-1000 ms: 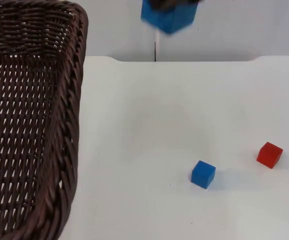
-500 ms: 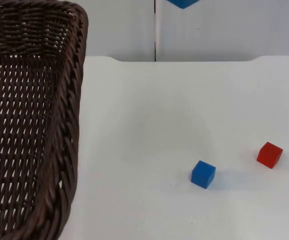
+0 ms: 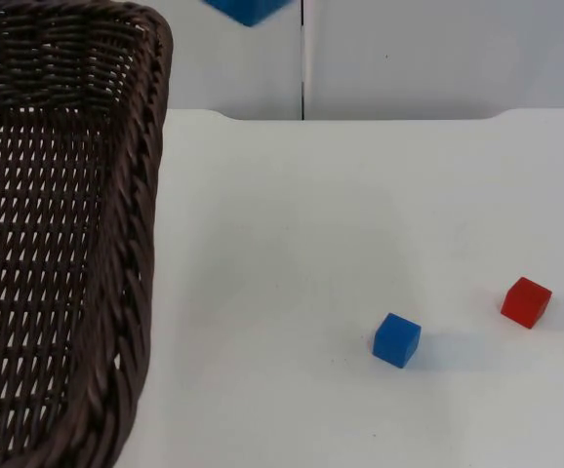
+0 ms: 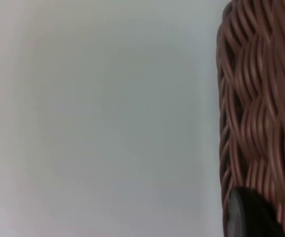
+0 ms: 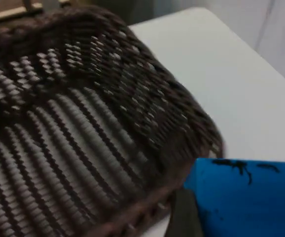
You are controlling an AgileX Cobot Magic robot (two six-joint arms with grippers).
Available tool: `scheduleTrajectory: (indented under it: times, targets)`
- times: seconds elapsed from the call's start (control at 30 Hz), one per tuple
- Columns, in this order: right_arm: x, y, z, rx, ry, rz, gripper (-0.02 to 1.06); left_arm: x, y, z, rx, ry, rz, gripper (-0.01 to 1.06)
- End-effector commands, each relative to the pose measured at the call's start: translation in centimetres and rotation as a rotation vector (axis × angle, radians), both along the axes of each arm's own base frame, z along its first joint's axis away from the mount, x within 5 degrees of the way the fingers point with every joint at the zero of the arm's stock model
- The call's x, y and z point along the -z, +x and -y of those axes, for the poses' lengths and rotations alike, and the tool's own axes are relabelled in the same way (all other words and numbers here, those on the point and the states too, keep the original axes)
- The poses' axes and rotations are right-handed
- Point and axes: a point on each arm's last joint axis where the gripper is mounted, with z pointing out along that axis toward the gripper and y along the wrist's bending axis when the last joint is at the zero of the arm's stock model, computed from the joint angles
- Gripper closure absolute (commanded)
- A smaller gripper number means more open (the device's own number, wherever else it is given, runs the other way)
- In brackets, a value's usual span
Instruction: Pick up the basket with the left hand and place the largest block into the basket with the right hand.
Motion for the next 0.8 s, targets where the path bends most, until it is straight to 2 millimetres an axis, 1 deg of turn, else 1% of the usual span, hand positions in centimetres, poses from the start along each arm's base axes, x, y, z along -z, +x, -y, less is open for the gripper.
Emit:
scheduleTrajectory:
  times: [0.0,0.1,0.13,0.17,0.27,0.3,0.43,0.6,0.7,0.77]
  targets:
    - [-0.8,-0.4,-1.2,-0.028,0.023,0.012,1.05,-0.3,0.0,0.1,-0.009,-0.019,0.031,1.05]
    - [-1.0,-0.5,-3.6,-0.072,0.027,-0.015,1.05,-0.3,0.0,0.1,-0.008,-0.018,0.032,1.05]
    - [-1.0,-0.5,-3.6,-0.072,0.027,-0.015,1.05,-0.3,0.0,0.1,-0.008,-0.018,0.032,1.05]
    - [-1.0,-0.4,-4.5,-0.081,0.030,-0.023,1.05,-0.3,0.0,0.1,-0.004,-0.015,0.033,1.05]
    - [-0.4,-0.2,-7.3,-0.129,0.015,-0.047,1.05,-0.3,0.0,0.1,0.000,-0.013,0.032,1.05]
    - [-0.4,-0.2,-7.3,-0.129,0.015,-0.047,1.05,-0.3,0.0,0.1,0.000,-0.013,0.032,1.05]
    - [0.9,0.2,-9.7,-0.161,-0.003,-0.068,1.05,-0.3,0.0,0.1,0.000,-0.013,0.032,1.05]
    - [1.7,0.5,-10.6,-0.166,-0.005,-0.080,1.05,-0.3,0.0,0.1,0.000,-0.013,0.032,1.05]
    - [2.7,0.5,-11.4,-0.166,-0.004,-0.098,1.05,-0.3,0.0,0.1,0.006,-0.008,0.034,1.05]
    - [3.2,0.7,-11.6,-0.164,-0.008,-0.102,1.05,-0.3,0.0,0.1,0.006,-0.008,0.034,1.05]
